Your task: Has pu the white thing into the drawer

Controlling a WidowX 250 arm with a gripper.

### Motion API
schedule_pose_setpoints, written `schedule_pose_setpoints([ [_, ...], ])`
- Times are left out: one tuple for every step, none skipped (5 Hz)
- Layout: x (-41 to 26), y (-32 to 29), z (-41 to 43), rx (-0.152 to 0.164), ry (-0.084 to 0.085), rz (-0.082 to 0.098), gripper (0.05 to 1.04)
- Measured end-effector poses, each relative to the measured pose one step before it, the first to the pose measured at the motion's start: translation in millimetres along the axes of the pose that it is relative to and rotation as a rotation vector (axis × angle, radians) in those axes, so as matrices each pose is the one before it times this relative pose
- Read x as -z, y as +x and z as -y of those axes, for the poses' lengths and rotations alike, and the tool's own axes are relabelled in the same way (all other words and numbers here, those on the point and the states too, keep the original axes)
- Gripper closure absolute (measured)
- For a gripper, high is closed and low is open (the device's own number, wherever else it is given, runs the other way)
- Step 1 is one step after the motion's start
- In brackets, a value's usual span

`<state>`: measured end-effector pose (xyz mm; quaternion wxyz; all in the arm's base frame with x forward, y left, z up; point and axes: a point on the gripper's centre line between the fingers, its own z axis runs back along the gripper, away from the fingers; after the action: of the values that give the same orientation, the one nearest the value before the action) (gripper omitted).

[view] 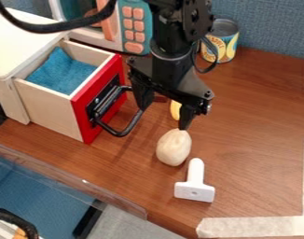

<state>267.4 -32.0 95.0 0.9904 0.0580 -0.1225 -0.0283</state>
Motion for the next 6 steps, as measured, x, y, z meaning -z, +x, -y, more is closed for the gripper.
schedule_pose_setpoints([
  [9.93, -7.59, 3.12, 0.0175, -0.0130, -0.0247, 0.083],
  [5.64, -1.98, -3.92, -0.0034, -0.0050, -0.0077, 0.083],
  [8.88, -2.84, -2.85, 0.0015, 0.0003, -0.0192, 0.083],
  [14.38, -0.40, -2.95, -0.0072, -0.0004, -0.0258, 0.083],
  [7.78, 3.40, 1.51, -0.0079, -0.0099, -0.0197, 0.083],
  [1.41, 5.31, 3.08, -0.0040, -0.0204, -0.0026, 0.083],
])
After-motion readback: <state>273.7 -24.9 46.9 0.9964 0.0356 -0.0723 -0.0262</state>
